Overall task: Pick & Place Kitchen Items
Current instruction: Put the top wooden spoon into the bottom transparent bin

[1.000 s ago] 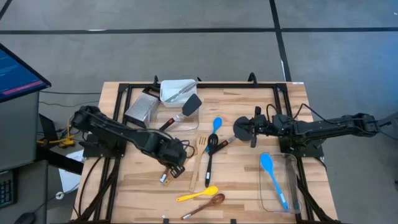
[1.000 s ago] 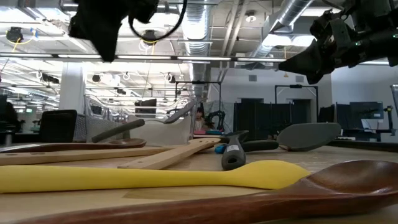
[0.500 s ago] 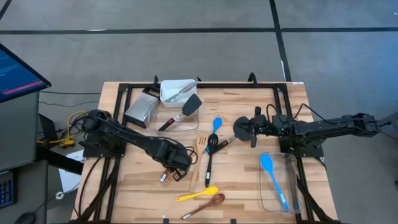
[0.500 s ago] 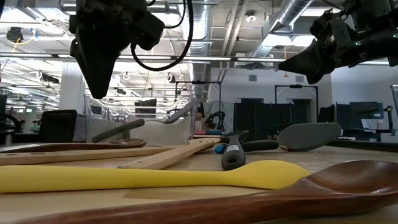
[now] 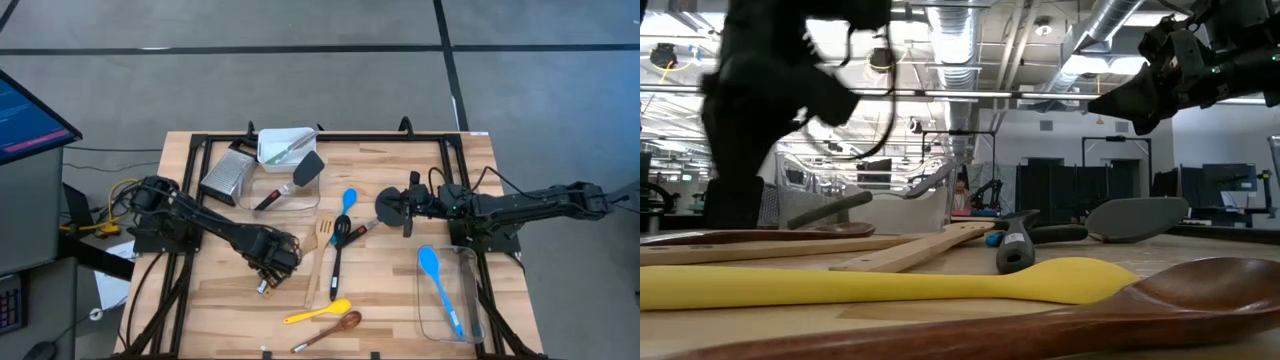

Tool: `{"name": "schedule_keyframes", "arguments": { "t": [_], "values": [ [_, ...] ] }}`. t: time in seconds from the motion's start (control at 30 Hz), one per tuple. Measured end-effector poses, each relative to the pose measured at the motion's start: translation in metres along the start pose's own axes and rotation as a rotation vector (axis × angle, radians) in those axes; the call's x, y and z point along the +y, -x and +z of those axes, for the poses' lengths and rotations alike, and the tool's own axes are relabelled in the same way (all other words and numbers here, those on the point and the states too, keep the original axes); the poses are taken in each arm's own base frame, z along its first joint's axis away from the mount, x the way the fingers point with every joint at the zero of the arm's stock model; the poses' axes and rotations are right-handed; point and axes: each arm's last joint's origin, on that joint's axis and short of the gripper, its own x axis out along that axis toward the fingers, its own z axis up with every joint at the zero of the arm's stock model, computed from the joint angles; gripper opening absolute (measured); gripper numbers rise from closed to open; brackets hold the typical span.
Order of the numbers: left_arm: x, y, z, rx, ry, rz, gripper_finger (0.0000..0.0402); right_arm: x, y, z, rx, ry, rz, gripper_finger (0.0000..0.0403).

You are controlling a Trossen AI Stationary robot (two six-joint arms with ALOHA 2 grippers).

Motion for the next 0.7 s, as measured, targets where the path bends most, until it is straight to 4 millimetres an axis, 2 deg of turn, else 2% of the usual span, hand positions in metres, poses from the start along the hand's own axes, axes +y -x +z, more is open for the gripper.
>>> {"name": "schedule_keyframes", "arguments": {
  "t": [0.13,0.3,0.5,0.7],
  "values": [
    [0.004,-0.012,-0.004,0.050,0.031,-0.008,0.0162,0.000,0.000,0.000,-0.001,0.000,0.000,0.0000],
    [0.000,-0.014,-0.004,0.038,0.026,-0.059,0.0148,0.000,0.000,0.000,-0.001,0.000,0.000,0.0000],
    [0.002,-0.001,-0.006,0.016,0.024,-0.125,0.0138,0.000,0.000,0.000,-0.001,0.000,0.000,0.0000],
    [0.002,0.016,-0.003,-0.106,0.054,-0.211,0.0135,0.000,0.000,0.000,0.000,-0.008,0.000,0.0000]
  ]
}}
